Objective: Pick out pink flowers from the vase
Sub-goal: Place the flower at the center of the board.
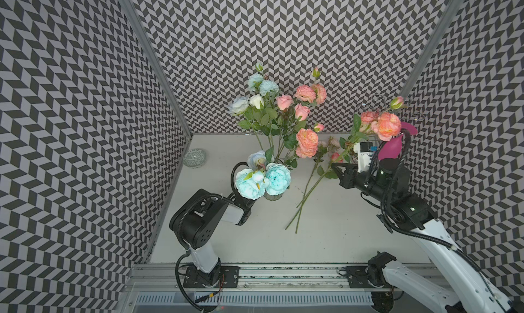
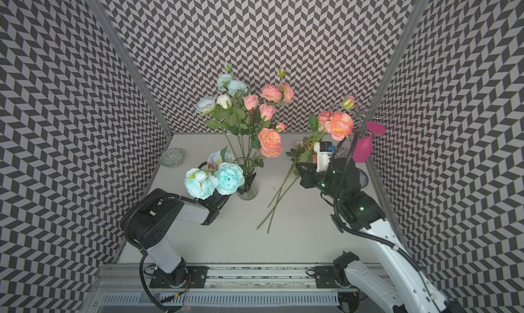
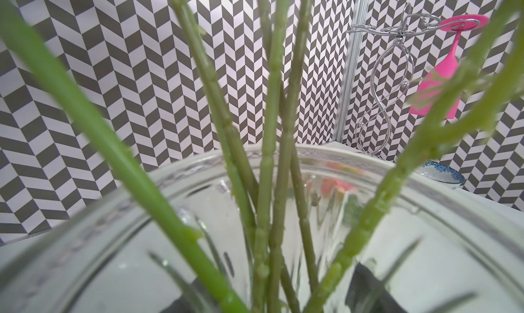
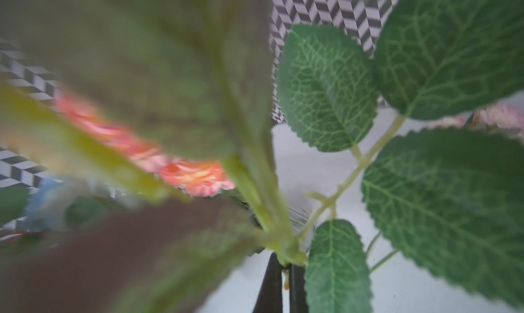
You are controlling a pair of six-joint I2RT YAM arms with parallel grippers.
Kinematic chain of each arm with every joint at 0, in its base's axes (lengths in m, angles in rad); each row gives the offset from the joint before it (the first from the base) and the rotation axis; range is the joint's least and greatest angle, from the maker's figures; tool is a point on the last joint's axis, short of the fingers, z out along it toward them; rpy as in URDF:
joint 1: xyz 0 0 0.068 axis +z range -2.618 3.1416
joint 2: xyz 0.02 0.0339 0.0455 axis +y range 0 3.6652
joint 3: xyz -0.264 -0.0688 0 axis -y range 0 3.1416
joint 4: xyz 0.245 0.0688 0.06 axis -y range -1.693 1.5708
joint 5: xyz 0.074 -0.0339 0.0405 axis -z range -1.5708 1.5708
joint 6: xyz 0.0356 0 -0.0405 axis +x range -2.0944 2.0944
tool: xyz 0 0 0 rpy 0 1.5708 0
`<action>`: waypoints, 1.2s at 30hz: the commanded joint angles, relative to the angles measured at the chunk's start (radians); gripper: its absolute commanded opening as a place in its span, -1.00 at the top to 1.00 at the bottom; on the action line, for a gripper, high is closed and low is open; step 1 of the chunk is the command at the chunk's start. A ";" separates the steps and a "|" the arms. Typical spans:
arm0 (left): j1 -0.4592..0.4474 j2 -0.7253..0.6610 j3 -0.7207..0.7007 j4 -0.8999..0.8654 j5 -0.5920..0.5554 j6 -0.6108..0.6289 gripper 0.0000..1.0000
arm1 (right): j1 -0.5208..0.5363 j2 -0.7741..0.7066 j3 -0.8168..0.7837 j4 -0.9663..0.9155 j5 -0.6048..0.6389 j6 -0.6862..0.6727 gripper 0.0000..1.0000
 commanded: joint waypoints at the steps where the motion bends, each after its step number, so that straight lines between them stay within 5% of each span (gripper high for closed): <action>1: 0.004 0.035 -0.019 -0.129 0.011 -0.041 1.00 | -0.048 0.078 -0.038 0.016 -0.155 0.036 1.00; 12: 0.003 0.034 -0.015 -0.130 0.008 -0.027 1.00 | -0.134 0.341 -0.047 0.034 -0.401 0.004 1.00; 20: 0.003 0.023 -0.017 -0.135 0.010 -0.026 1.00 | -0.135 0.544 -0.037 0.171 -0.406 0.014 1.00; 36: -0.008 0.005 -0.015 -0.149 0.008 -0.019 1.00 | -0.149 0.784 -0.015 0.371 -0.052 0.129 0.85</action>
